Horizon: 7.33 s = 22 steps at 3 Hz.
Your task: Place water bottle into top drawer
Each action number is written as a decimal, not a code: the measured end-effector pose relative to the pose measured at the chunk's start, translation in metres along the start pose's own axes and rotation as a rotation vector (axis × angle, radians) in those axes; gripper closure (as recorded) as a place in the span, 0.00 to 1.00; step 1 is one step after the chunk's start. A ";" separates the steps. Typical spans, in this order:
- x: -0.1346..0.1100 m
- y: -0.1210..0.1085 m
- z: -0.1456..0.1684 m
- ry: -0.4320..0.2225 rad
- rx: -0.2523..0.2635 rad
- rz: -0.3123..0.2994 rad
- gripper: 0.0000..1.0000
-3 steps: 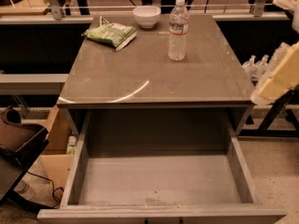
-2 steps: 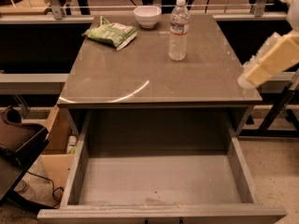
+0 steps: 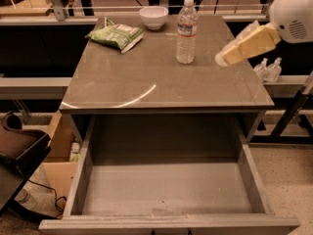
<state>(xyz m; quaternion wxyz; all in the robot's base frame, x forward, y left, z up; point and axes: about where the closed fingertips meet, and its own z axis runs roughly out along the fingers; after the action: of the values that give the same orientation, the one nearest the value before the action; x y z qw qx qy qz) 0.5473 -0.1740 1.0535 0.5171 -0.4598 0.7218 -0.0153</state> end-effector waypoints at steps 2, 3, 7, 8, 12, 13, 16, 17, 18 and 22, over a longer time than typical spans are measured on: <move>-0.036 -0.059 0.030 -0.266 0.220 0.094 0.00; -0.036 -0.057 0.030 -0.264 0.215 0.092 0.00; -0.042 -0.052 0.144 -0.360 0.181 0.309 0.00; -0.042 -0.053 0.169 -0.374 0.148 0.343 0.00; -0.003 -0.068 0.240 -0.434 0.062 0.500 0.00; 0.008 -0.069 0.252 -0.428 0.048 0.522 0.00; 0.014 -0.063 0.267 -0.432 0.035 0.534 0.62; 0.012 -0.061 0.269 -0.433 0.031 0.534 0.87; 0.010 -0.060 0.270 -0.434 0.028 0.533 1.00; -0.020 -0.030 0.186 -0.437 0.061 0.452 1.00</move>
Offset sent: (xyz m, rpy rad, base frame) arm 0.0969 -0.0093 0.0566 0.3611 -0.3786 -0.1238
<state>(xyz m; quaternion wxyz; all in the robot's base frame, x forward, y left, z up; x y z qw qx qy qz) 0.7097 -0.0934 0.9966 0.6639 -0.2645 0.6766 0.1775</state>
